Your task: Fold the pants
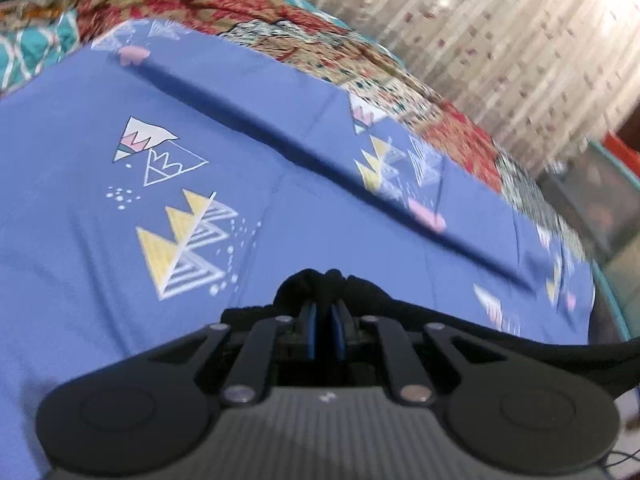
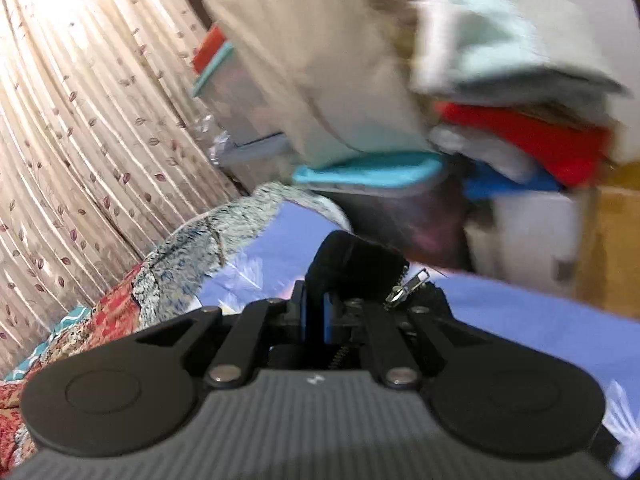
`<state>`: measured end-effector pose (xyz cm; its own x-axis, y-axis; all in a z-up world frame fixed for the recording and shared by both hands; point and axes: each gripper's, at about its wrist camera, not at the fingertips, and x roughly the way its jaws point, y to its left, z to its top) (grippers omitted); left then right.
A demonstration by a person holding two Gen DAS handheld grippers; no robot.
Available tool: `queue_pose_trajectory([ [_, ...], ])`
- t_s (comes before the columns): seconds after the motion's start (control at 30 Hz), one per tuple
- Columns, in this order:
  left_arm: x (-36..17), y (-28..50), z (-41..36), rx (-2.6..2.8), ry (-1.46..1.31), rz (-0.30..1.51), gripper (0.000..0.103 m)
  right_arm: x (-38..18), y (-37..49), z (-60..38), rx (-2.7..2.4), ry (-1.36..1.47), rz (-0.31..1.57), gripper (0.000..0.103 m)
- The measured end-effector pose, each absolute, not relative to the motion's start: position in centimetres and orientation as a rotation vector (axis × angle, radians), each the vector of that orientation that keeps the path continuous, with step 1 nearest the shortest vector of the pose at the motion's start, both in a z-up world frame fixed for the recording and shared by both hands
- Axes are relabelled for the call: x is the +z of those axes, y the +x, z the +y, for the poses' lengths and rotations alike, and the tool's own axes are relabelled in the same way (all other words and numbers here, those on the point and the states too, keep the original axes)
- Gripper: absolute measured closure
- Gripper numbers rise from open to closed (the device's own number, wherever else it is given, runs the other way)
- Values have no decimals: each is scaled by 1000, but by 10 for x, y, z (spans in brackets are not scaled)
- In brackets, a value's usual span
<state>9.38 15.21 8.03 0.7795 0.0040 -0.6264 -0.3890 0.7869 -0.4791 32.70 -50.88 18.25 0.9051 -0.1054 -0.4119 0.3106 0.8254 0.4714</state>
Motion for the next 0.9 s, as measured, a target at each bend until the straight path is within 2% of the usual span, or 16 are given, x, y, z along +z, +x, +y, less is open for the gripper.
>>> queue_pose_trajectory([
  [0.03, 78, 106, 155, 252, -649, 640, 92, 182, 344, -500, -206, 540, 399, 90],
  [0.07, 74, 118, 157, 278, -653, 644, 88, 175, 363, -488, -183, 507, 461, 81],
  [0.1, 68, 132, 158, 302, -654, 667, 81, 165, 377, -475, -197, 468, 513, 64],
  [0.13, 61, 145, 158, 326, -648, 707, 68, 152, 388, -463, -241, 430, 585, 56],
  [0.17, 53, 155, 157, 340, -646, 743, 67, 138, 392, -451, -281, 394, 633, 52],
  [0.3, 40, 149, 154, 281, -680, 786, 65, 92, 358, -414, -146, 309, 677, 54],
  [0.37, 43, 127, 151, 253, -659, 782, 58, 76, 325, -405, -61, 281, 687, 54],
  [0.43, 48, 98, 151, 236, -646, 778, 47, 70, 294, -401, 10, 289, 686, 54],
  [0.57, 46, 38, 151, 201, -671, 814, 43, 67, 242, -398, 102, 307, 678, 54],
  [0.7, 30, -4, 148, 173, -809, 853, 29, 66, 204, -395, 165, 346, 675, 54],
  [0.9, -8, 2, 133, 84, -998, 915, 29, 60, 157, -368, 204, 328, 687, 54],
])
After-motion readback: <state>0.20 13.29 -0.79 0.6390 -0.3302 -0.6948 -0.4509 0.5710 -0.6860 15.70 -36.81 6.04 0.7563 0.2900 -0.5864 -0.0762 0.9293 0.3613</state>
